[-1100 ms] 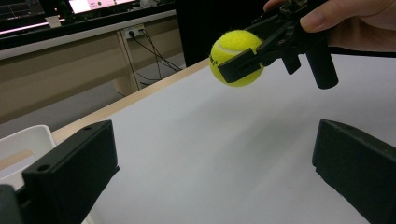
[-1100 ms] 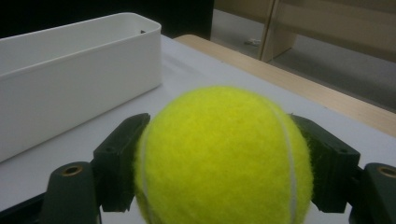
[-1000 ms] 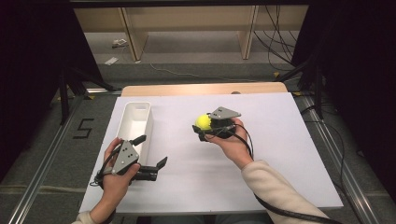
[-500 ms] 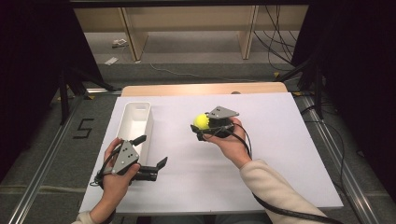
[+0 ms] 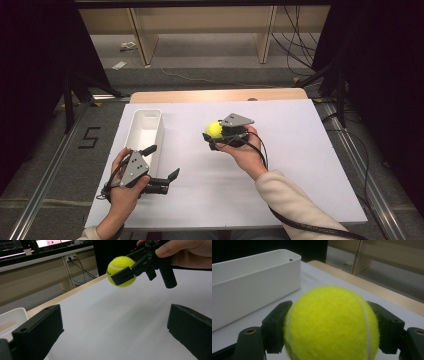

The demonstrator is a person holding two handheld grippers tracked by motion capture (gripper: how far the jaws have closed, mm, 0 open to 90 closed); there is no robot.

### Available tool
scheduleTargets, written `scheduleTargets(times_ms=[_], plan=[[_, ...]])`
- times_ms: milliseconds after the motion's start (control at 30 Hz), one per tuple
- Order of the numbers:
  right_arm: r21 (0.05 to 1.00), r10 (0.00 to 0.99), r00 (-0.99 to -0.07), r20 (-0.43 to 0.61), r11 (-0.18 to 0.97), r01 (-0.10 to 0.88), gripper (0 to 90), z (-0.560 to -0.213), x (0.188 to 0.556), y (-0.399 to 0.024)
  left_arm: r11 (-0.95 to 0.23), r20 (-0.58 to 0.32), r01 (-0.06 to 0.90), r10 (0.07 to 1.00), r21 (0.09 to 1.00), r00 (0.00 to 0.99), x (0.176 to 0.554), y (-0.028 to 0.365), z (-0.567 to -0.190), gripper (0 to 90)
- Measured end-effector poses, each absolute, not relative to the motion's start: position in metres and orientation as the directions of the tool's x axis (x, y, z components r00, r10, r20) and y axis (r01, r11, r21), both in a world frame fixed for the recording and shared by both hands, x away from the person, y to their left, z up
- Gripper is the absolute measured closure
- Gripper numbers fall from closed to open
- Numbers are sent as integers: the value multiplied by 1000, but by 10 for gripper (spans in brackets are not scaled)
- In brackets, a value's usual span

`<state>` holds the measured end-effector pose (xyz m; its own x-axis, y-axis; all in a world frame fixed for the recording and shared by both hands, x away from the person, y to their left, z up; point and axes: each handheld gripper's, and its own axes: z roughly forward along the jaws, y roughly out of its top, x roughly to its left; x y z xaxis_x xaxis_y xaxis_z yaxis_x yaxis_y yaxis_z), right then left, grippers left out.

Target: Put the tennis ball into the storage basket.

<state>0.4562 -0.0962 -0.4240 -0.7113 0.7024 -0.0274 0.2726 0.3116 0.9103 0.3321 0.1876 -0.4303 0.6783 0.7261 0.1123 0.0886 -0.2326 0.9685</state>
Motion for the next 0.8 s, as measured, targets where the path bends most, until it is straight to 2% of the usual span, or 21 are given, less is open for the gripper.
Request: scheduleTargets(times_ms=[800], plan=[[912,695,-718,-31,314,265,261,-422,456,-90,-234,113,88,724,968,681,332,187,-430,0]])
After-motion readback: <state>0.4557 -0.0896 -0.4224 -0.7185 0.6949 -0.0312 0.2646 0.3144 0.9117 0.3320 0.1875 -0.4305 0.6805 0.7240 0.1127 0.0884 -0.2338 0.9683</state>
